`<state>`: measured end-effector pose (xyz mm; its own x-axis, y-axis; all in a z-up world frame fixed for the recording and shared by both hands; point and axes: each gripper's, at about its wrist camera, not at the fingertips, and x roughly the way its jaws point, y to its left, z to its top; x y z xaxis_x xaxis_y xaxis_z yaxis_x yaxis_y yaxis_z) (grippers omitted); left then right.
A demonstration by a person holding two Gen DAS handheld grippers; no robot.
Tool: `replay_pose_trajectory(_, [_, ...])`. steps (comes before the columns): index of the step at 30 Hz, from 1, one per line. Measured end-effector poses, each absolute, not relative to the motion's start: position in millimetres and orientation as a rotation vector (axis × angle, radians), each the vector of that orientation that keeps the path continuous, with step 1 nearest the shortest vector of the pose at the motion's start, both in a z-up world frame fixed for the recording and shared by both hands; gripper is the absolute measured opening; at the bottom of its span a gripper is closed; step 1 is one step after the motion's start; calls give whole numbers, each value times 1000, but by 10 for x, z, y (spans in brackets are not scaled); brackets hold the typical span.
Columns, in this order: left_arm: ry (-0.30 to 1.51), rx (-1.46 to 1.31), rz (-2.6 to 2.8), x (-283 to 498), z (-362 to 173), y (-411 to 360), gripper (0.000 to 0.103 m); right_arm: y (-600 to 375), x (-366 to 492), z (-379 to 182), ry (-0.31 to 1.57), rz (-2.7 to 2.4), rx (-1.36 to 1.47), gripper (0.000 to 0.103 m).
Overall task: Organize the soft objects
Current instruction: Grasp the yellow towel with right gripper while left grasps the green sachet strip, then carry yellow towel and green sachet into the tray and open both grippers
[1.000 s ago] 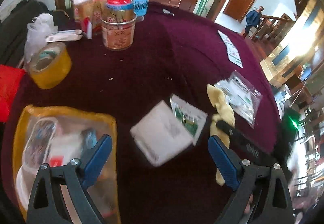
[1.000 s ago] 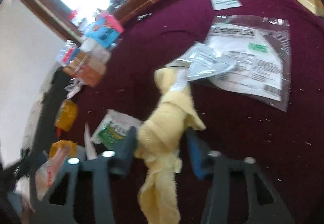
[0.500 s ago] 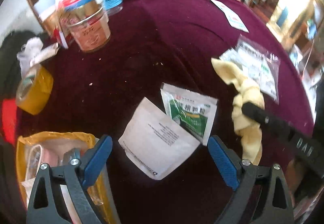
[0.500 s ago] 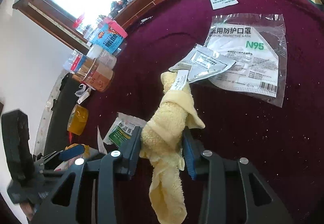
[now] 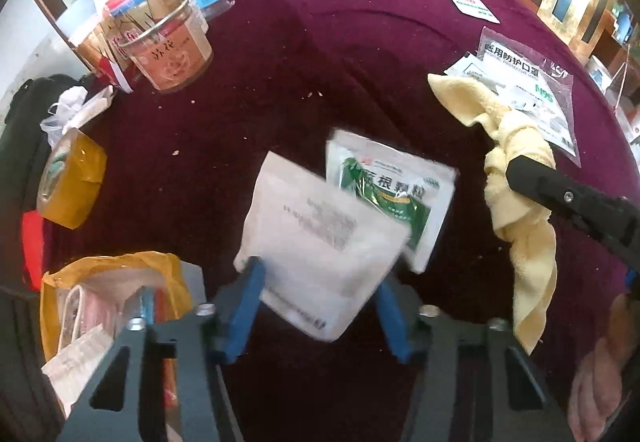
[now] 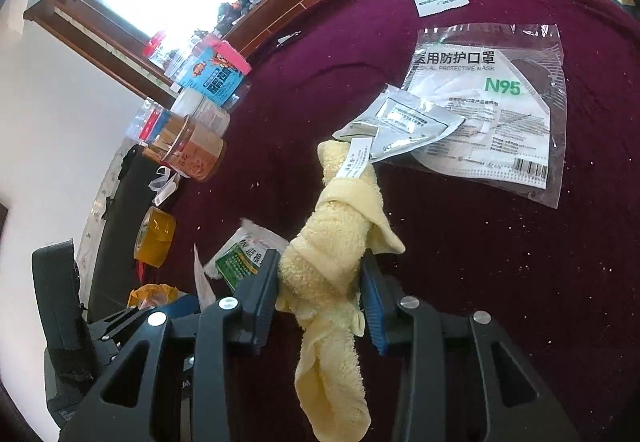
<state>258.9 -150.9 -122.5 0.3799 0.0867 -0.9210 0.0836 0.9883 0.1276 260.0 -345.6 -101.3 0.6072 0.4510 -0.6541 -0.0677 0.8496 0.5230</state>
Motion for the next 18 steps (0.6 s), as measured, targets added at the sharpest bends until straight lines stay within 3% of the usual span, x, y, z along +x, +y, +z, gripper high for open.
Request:
replay_pose_trajectory(1, [1172, 166, 5, 2566, -1194, -1512, 41, -3446, 2599, -1009, 873, 313, 479, 38])
replay_pose_trajectory(3, [1142, 180, 12, 2521, -1119, -1528, 22, -3433, 2597, -999, 871, 311, 472, 38])
replay_pose_trajectory(6, [1107, 161, 19, 2439, -963, -1499, 13, -3439, 2591, -994, 866, 308, 473, 38])
replay_pose_trajectory(12, [1096, 55, -34, 2139, -789, -1433, 5, -3445, 2588, -986, 864, 304, 476, 38])
replay_pose_trajectory(18, [1093, -47, -102, 1766, -713, -1465, 5, -3424, 2565, -972, 853, 306, 457, 38])
